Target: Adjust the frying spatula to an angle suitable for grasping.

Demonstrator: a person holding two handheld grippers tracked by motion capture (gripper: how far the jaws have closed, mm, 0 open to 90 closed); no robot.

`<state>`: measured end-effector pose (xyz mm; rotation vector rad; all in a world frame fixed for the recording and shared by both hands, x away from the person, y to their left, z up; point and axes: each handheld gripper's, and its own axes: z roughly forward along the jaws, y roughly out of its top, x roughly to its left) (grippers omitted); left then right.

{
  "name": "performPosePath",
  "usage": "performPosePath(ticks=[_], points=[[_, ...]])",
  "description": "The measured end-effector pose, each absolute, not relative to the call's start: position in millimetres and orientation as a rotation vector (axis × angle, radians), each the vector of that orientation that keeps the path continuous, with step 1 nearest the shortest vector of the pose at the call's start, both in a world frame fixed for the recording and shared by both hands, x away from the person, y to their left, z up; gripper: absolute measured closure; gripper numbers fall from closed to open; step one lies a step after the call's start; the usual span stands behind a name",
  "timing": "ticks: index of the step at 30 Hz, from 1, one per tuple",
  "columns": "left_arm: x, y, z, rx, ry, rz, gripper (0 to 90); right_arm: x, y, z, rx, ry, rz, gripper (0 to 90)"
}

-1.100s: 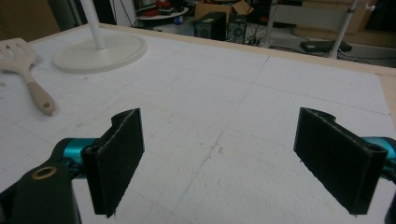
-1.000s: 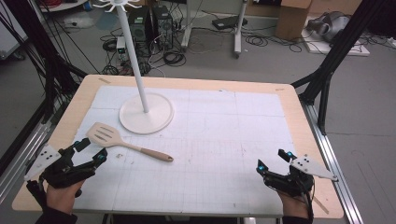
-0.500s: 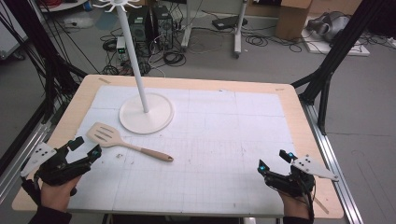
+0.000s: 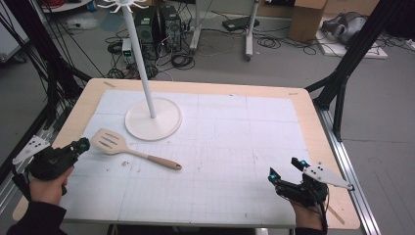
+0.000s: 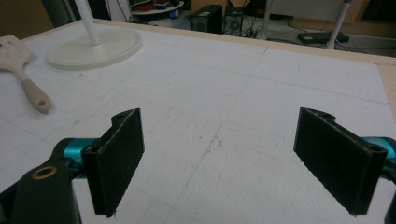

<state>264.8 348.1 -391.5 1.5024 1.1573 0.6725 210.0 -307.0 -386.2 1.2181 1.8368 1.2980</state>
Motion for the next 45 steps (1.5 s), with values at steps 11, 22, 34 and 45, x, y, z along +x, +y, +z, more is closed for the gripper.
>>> performPosePath(ticks=[11,22,34,45], points=[[314.1,369.5,-406.9,1.646,1.279,0.721,88.0,209.6,-303.2,-385.1,1.220,1.850,1.276,15.0],[340.4,375.2,-414.2,1.776,1.248,0.684,88.5,209.0,-305.2,-386.0,1.233,1.848,1.273,15.1],[350.5,365.4,-425.7,1.868,1.264,0.656,86.6,209.2,-304.5,-386.2,1.230,1.851,1.281,15.3],[345.8,357.7,-424.2,1.911,1.247,0.656,89.4,209.2,-304.5,-386.0,1.231,1.850,1.280,15.3]])
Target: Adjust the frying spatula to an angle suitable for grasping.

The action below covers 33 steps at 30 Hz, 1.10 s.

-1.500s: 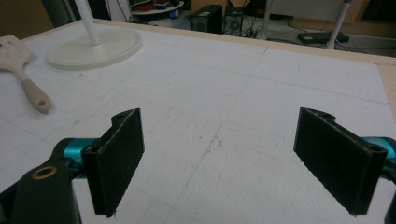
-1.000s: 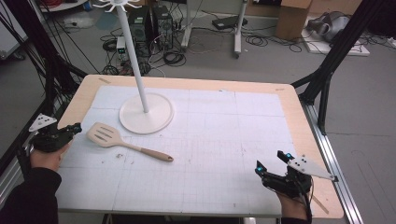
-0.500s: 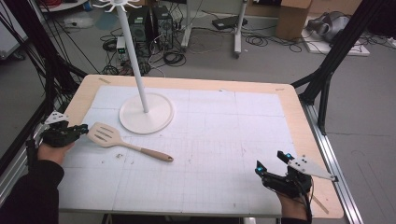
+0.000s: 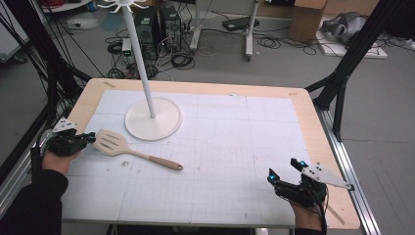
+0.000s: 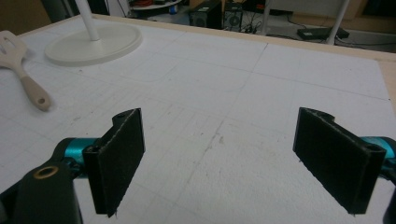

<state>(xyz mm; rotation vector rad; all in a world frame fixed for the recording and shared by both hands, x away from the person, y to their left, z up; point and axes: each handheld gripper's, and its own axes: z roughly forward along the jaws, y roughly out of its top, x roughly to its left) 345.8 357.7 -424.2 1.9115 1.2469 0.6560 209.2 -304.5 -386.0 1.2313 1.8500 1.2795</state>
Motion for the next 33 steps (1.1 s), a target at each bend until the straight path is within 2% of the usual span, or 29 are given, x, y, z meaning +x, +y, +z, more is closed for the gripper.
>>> performPosePath(ticks=[33], points=[[294.1,283.6,-423.1,1.991,1.039,0.578,89.4,209.1,-305.5,-385.8,1.235,1.850,1.284,15.6]])
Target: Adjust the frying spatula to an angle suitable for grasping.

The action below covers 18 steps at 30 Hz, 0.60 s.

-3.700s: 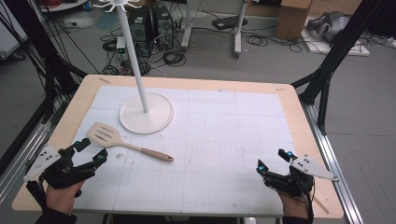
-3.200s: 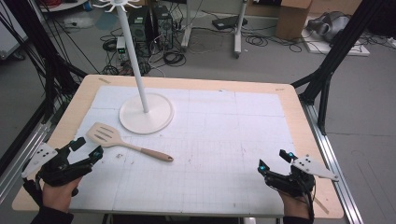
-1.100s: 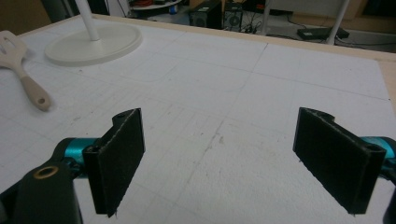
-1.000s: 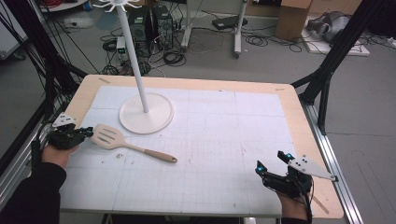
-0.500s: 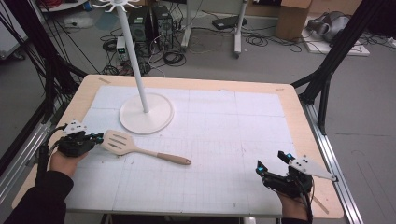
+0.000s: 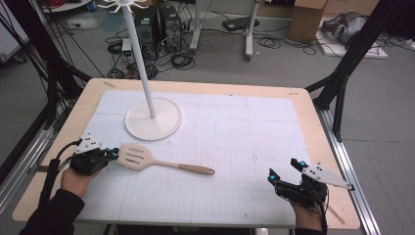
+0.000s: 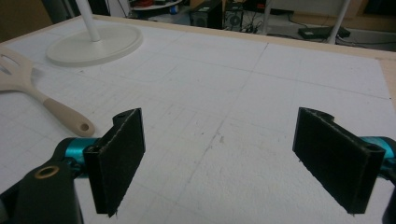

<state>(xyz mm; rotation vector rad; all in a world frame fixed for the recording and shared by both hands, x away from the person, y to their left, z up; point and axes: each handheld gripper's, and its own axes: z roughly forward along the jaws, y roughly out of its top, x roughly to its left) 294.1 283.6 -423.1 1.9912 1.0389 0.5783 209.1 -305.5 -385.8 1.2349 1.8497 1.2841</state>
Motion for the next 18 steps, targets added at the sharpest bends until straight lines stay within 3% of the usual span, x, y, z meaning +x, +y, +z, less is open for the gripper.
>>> performPosePath(ticks=[18], points=[[279.7,266.8,-423.5,1.979,1.034,0.563,89.5,211.3,-305.1,-386.8,1.232,1.861,1.285,15.7]])
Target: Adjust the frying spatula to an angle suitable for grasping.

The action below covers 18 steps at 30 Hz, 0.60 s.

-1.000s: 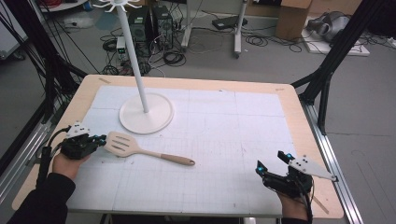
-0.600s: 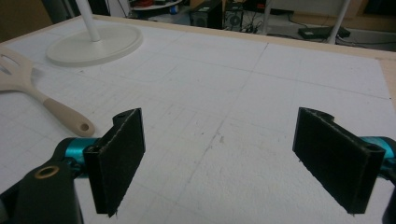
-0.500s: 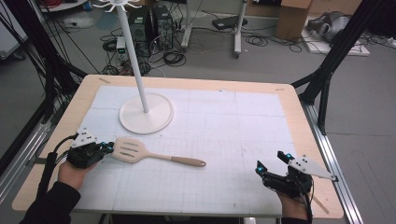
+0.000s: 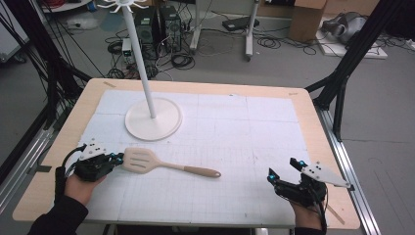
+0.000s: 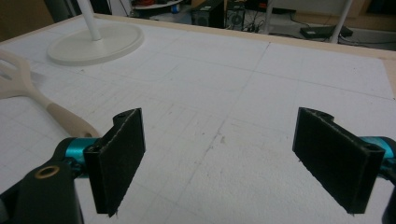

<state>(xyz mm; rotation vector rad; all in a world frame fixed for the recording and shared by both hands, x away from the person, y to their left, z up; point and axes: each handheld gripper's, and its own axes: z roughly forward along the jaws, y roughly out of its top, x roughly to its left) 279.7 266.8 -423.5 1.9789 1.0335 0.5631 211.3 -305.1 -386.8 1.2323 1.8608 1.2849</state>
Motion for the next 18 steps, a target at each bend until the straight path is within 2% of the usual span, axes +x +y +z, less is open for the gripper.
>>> performPosePath(ticks=[18], points=[[268.2,236.7,-419.2,2.018,0.930,0.502,89.5,212.7,-304.4,-388.3,1.237,1.871,1.281,15.8]])
